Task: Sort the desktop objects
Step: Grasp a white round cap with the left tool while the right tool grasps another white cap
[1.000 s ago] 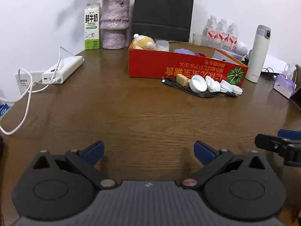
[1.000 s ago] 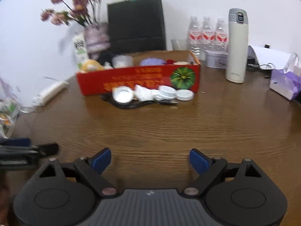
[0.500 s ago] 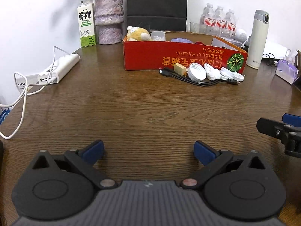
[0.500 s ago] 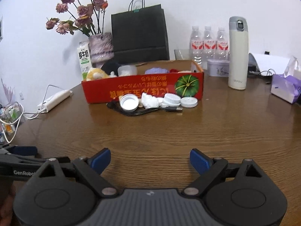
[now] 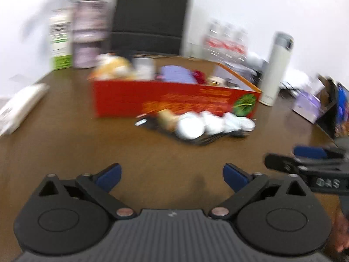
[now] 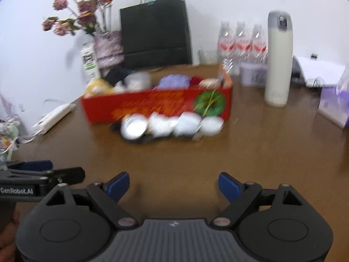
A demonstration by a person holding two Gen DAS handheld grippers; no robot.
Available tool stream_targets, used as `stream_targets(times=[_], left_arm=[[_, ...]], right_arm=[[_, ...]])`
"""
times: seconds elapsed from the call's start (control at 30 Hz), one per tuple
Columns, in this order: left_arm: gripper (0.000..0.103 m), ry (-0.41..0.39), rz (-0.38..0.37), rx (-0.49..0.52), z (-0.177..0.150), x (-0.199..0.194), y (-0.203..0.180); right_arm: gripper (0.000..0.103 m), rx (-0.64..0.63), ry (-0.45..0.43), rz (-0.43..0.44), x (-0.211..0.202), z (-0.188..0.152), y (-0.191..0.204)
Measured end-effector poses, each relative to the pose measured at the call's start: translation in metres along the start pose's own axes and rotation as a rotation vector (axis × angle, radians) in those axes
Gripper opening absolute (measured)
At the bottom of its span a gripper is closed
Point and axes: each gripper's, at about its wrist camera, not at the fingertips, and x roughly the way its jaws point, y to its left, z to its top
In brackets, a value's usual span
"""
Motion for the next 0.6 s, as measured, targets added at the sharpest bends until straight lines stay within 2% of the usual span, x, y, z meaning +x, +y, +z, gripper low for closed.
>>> stream_targets(times=[0.03,0.07,0.1,0.13,0.17,0.23,0.27,0.33,0.37,0.43,0.5,0.6], left_arm=[[0.076,-0.005,-0.023,0.036,0.011,0.011,-0.005],[0.075,-0.024,-0.021,0.077,0.02,0.022,-0.012],[0.075,-0.031,0.009,0.128,0.028,0.035,-0.02],[0.072,-0.034,0.047,0.177,0.033,0.047,-0.026],[0.065,-0.037,0.067,0.227,0.036,0.058,-0.032],[0.051,-0.021,0.074,0.263,0.041,0.072,-0.037],[0.045,-0.019,0.071,0.245,0.043,0.076,-0.035],[0.043,-0.034,0.056,0.212,0.042,0.077,-0.032],[0.039,-0.034,0.066,0.224,0.04,0.077,-0.032],[0.039,-0.045,0.077,0.239,0.037,0.074,-0.031],[0.038,-0.054,0.073,0.222,0.035,0.069,-0.026],[0.038,-0.078,0.072,0.193,0.034,0.059,-0.021]], right_arm=[[0.083,0.004,0.002,-0.013,0.008,0.009,-0.004],[0.077,0.011,0.011,-0.015,0.017,0.018,-0.008],[0.067,0.013,0.032,-0.001,0.026,0.026,-0.012],[0.062,0.016,0.051,0.011,0.034,0.032,-0.015],[0.057,0.02,0.067,0.026,0.042,0.039,-0.018],[0.055,0.022,0.056,0.033,0.052,0.047,-0.022],[0.055,0.024,0.053,0.032,0.056,0.051,-0.023],[0.055,0.037,0.057,0.051,0.069,0.06,-0.025],[0.053,0.044,0.062,0.072,0.076,0.063,-0.025],[0.049,0.061,0.087,0.11,0.094,0.067,-0.025],[0.034,0.067,0.121,0.106,0.11,0.067,-0.023],[0.034,0.076,0.11,0.11,0.114,0.064,-0.02]])
